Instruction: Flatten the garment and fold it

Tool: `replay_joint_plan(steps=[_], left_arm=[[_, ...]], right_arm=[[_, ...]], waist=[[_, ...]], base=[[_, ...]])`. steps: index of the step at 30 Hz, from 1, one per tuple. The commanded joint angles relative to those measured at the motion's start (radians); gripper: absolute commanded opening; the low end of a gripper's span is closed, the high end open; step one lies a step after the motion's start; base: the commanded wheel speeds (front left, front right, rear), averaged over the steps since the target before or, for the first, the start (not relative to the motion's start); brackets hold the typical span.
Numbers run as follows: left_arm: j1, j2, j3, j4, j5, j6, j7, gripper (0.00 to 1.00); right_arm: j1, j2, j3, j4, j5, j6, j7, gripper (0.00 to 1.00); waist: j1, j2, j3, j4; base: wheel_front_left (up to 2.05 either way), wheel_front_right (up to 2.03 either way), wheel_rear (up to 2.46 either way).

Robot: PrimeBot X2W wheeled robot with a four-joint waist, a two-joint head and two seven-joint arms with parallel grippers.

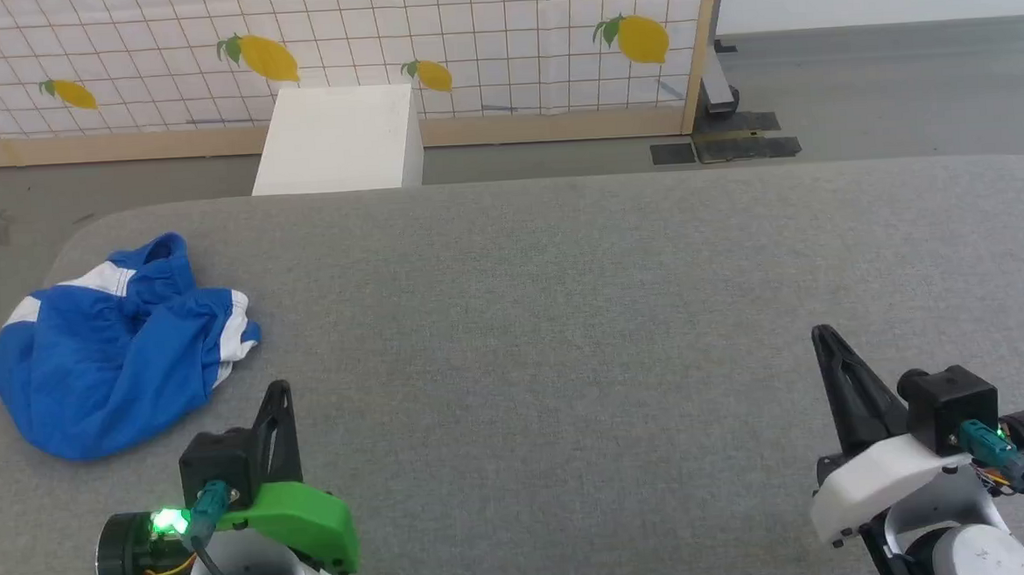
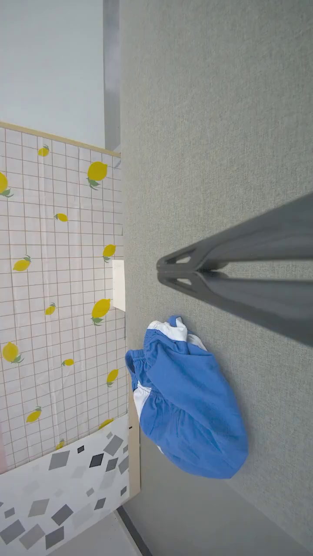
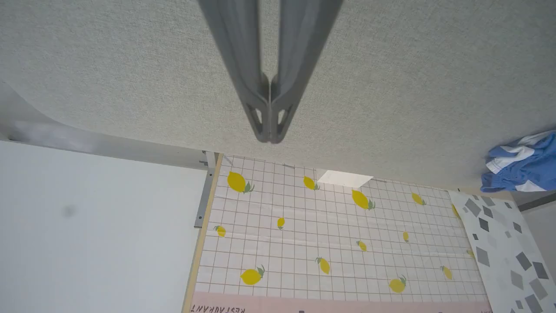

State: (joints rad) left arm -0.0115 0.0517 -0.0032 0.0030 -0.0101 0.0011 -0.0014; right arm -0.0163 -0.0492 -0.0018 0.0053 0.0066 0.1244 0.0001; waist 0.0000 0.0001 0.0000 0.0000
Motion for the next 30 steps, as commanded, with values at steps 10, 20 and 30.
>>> replay_joint_plan(steps=[10,20,30], left_arm=[[0.011,-0.001,0.003,-0.003,0.01,-0.001,0.001,0.0],[0.011,-0.001,0.003,-0.003,0.01,-0.001,0.001,0.0],[0.011,-0.001,0.003,-0.003,0.01,-0.001,0.001,0.0]], right_arm=[[0.016,-0.001,0.002,-0.005,-0.007,0.006,0.0,0.0],[0.016,-0.001,0.002,-0.005,-0.007,0.006,0.0,0.0],[0.016,-0.001,0.002,-0.005,-0.007,0.006,0.0,0.0]], waist=[[0.0,-0.0001,0.0,0.0],[0.0,-0.0001,0.0,0.0],[0.0,-0.0001,0.0,0.0]], base=[[0.0,0.0,0.0],[0.0,0.0,0.0],[0.0,0.0,0.0]])
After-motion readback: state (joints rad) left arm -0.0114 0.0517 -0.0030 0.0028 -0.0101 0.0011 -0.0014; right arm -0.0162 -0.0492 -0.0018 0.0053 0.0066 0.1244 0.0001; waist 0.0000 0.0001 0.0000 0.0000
